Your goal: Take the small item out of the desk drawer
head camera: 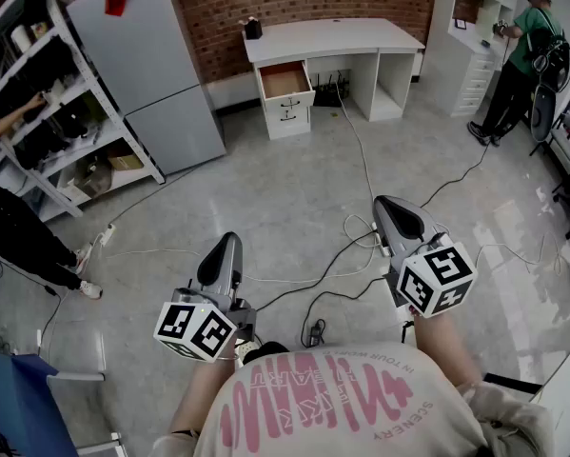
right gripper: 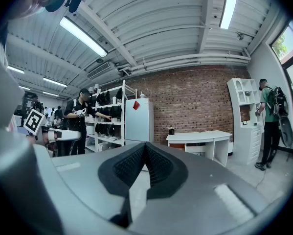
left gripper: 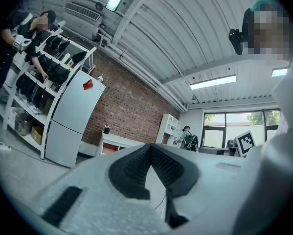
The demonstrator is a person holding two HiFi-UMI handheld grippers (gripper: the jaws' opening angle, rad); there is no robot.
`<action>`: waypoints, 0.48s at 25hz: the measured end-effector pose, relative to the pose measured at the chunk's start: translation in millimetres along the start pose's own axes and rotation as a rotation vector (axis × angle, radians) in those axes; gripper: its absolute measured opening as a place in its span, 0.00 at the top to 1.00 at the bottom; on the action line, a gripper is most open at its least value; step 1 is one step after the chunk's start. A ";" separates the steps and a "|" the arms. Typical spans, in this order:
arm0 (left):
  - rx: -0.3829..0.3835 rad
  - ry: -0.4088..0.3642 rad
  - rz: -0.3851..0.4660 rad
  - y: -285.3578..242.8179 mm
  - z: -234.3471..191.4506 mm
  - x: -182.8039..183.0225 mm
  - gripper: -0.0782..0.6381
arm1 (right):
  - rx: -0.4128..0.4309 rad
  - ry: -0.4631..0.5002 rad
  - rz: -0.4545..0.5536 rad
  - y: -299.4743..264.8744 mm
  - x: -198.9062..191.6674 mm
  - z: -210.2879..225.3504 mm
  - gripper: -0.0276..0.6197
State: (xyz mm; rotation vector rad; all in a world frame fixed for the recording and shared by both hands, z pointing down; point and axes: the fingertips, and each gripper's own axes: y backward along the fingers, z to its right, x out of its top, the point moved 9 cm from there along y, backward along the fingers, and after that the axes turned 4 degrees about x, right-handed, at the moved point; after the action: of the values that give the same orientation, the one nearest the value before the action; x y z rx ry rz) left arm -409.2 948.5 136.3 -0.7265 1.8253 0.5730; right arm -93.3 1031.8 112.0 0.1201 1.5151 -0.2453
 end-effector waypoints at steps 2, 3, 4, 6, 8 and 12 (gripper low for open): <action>0.001 0.003 0.002 2.0 0.1 -0.3 0.89 | 0.001 -0.001 -0.007 0.2 -1.5 -1.0 0.94; 0.001 0.004 0.002 2.7 0.1 -0.7 0.89 | 0.001 -0.001 -0.009 0.2 -2.2 -1.1 0.94; 0.002 0.006 0.001 2.8 0.1 -1.3 0.89 | 0.002 -0.001 -0.012 0.3 -2.7 -1.0 0.94; 0.004 0.007 -0.006 2.1 0.1 -2.6 0.89 | 0.001 -0.002 -0.016 0.9 -3.8 -0.2 0.94; 0.003 0.005 -0.014 0.4 -0.1 -2.5 0.89 | -0.004 -0.006 -0.022 1.2 -4.6 0.7 0.94; -0.004 0.002 -0.027 -4.0 -7.0 -1.1 0.89 | 0.000 -0.041 -0.019 -6.1 -6.1 2.3 0.94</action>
State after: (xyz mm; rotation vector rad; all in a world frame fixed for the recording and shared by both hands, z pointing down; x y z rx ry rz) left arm -410.5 941.2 139.5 -0.7542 1.8141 0.5584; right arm -92.7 1025.9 118.7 0.1000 1.4764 -0.2611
